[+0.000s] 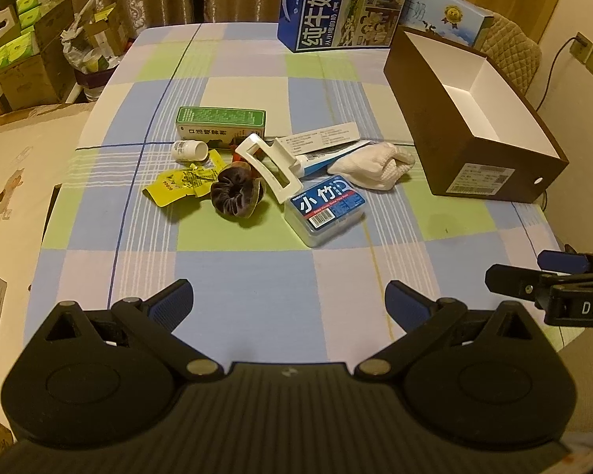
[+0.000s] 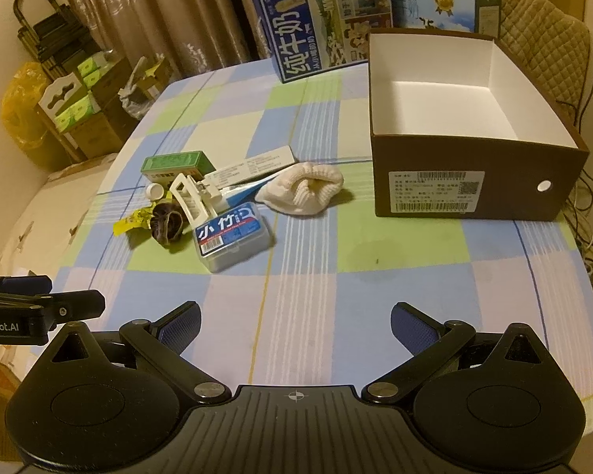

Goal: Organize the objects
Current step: 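Move both tools toward the cluttered items on the table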

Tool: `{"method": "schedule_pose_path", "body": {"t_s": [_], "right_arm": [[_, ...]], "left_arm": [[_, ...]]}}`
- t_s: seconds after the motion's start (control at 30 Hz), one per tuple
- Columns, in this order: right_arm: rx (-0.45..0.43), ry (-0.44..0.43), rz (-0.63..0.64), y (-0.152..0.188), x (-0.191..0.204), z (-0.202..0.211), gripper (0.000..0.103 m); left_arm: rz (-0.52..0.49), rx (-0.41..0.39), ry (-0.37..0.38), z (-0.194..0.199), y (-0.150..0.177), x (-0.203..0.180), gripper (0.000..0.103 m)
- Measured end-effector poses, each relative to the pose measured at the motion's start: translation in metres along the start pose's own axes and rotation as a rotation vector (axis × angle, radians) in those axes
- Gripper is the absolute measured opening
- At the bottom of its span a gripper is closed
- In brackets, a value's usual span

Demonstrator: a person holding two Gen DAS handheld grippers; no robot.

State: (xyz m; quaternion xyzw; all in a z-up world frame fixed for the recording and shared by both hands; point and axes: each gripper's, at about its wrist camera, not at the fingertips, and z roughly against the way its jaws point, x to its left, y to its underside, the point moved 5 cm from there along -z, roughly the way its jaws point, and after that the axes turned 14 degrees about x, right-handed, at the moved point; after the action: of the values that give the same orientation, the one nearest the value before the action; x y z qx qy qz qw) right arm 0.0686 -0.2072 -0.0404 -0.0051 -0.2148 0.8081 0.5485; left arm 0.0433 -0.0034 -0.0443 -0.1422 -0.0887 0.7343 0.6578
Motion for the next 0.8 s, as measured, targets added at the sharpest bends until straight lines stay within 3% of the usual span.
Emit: {"method": "schedule_pose_path", "body": {"t_s": [0.8], "right_arm": [[0.043, -0.042, 0.136, -0.037, -0.042, -0.009, 0.1]], "left_arm": [[0.102, 0.025, -0.053, -0.018, -0.025, -0.04, 0.102]]}}
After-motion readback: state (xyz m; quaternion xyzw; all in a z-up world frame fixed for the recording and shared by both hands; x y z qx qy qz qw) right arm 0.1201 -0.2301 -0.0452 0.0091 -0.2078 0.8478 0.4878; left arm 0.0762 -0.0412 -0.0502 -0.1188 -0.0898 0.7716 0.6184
